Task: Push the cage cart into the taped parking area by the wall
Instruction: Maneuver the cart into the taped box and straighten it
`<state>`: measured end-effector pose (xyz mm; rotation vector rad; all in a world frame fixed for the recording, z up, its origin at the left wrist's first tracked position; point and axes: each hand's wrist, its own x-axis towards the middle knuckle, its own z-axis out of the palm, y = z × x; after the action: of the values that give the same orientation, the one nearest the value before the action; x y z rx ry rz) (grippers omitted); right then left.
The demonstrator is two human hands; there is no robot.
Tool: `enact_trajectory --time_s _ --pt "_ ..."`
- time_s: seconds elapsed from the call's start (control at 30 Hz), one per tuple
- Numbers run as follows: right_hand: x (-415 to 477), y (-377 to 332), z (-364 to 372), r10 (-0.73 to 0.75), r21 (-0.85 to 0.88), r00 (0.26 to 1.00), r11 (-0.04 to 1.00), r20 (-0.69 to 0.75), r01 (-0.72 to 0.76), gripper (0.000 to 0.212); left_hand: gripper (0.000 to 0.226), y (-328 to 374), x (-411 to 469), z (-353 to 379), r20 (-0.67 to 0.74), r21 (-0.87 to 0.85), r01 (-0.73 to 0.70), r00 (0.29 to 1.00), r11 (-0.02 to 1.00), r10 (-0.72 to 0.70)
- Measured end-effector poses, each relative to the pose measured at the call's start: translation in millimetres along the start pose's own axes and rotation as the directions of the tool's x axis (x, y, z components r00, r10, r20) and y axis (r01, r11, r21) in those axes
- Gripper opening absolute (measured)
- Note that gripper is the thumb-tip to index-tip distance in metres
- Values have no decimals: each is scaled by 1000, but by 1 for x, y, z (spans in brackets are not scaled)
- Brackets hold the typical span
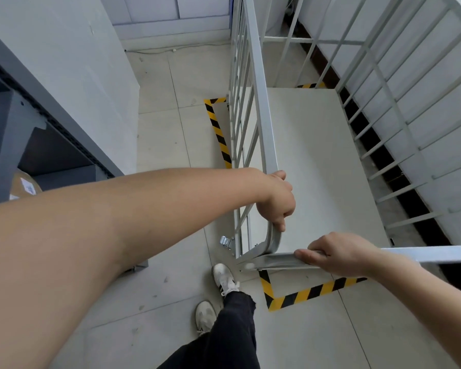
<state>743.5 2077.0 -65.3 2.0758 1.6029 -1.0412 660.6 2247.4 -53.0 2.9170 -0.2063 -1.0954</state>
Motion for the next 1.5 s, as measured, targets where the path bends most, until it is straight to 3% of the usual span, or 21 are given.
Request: enact_trajectory --time_s 0.4,0.8,1.5 --pt "-4 0 7 -26 -19 994 1000 -105 24 66 43 3 0 1 -27 8 10 1000 1000 -9" --pt "-5 0 28 18 -133 899 988 -438 -84 80 45 -5 3 8 -92 104 -92 991 990 102" --pt "-3 -3 26 32 -151 903 983 -428 -106 73 42 -6 8 9 -101 51 -64 993 997 69"
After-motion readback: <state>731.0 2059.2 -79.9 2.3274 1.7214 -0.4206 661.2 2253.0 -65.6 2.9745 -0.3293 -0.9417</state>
